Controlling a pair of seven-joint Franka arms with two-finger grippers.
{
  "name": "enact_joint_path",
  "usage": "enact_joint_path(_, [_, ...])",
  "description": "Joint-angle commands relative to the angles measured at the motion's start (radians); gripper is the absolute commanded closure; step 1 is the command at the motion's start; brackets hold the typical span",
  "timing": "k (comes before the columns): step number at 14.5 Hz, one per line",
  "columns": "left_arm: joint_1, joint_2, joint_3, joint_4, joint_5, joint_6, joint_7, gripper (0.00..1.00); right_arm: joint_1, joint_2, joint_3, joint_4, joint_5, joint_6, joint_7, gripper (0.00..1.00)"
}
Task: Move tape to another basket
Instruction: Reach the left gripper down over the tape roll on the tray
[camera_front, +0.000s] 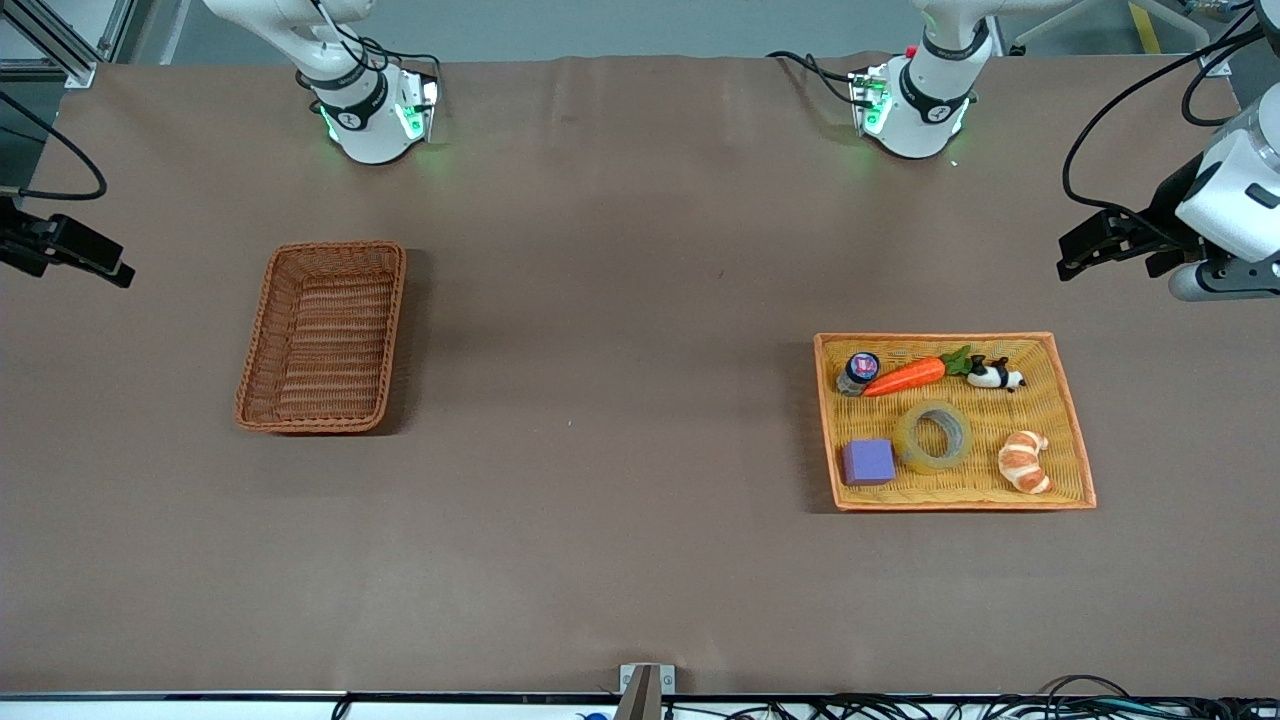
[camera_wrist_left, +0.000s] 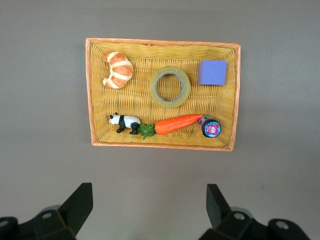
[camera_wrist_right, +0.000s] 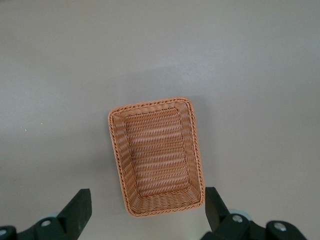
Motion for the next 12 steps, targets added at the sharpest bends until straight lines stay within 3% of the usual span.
enact_joint_path(1, [0.000,-0.004,-0.003,-0.002,-0.003,0.015,-0.011,0.00,-0.011,-0.021,0.009,-0.009,0.011,0.001,-0.007,0.00])
enact_joint_path(8, [0.004,0.031,-0.004,-0.001,-0.005,0.009,0.010,0.00,-0.006,-0.021,0.011,-0.009,0.003,0.003,-0.007,0.00])
enact_joint_path(12, [-0.002,0.172,-0.003,-0.002,0.008,0.075,0.005,0.00,-0.006,-0.021,0.011,-0.009,0.006,0.000,-0.007,0.00])
